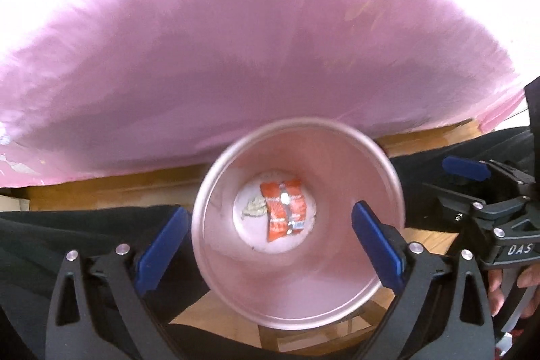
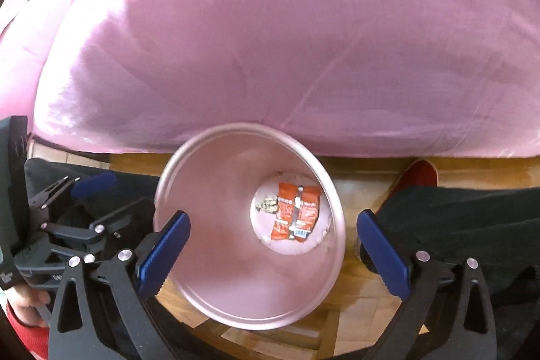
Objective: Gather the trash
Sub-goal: 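Grasp the green wrapper with the left tool while the right tool grasps the white cup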
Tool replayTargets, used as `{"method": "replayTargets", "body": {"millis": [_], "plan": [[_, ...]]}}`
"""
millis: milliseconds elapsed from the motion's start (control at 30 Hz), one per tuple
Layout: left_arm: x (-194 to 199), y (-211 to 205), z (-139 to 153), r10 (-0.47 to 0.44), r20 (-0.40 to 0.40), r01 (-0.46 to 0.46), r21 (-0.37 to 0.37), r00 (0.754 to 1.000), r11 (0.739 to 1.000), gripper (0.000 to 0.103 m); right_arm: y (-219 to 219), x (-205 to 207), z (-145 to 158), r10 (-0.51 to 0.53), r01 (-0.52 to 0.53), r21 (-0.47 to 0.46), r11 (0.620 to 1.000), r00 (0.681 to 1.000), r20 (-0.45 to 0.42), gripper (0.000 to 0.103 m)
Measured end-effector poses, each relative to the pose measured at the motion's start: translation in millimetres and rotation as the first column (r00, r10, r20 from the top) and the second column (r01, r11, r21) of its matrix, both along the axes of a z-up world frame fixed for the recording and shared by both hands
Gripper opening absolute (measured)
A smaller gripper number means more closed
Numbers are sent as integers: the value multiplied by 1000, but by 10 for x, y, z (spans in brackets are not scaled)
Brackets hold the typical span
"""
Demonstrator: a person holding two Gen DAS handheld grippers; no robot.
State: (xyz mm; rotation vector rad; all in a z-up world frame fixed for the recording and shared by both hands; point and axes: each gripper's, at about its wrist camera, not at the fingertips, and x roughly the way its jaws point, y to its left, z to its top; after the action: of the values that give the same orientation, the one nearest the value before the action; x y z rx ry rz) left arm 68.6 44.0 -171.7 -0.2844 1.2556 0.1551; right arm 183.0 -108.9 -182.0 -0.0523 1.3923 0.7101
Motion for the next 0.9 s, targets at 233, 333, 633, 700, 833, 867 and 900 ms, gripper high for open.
{"method": "replayTargets", "body": {"millis": [233,333,633,700,833,867,900], "plan": [[-171,119,709,25,183,-20,-28,983,999,99,-102,21,682,61,-71,104,992,994,95,100],[-171,155,1014,26,252,-20,-27,967,999,99,-134,71,1059,84,-108,146,983,984,160,100],[140,466,1594,-13,364,-31,113,931,993,99,-12,506,2080,89,-185,300,936,947,309,100],[280,579,1651,-24,369,-40,164,929,986,99,121,642,2198,88,-193,304,933,941,327,100],[547,931,1715,-21,388,-71,221,921,973,99,525,975,2357,93,-212,326,921,934,345,100],[609,1023,1732,-13,390,-84,231,921,969,99,632,1059,2377,96,-216,330,919,934,343,100],[638,1076,1741,-8,390,-91,234,921,968,99,752,1120,2395,95,-213,327,921,935,343,100]]}}
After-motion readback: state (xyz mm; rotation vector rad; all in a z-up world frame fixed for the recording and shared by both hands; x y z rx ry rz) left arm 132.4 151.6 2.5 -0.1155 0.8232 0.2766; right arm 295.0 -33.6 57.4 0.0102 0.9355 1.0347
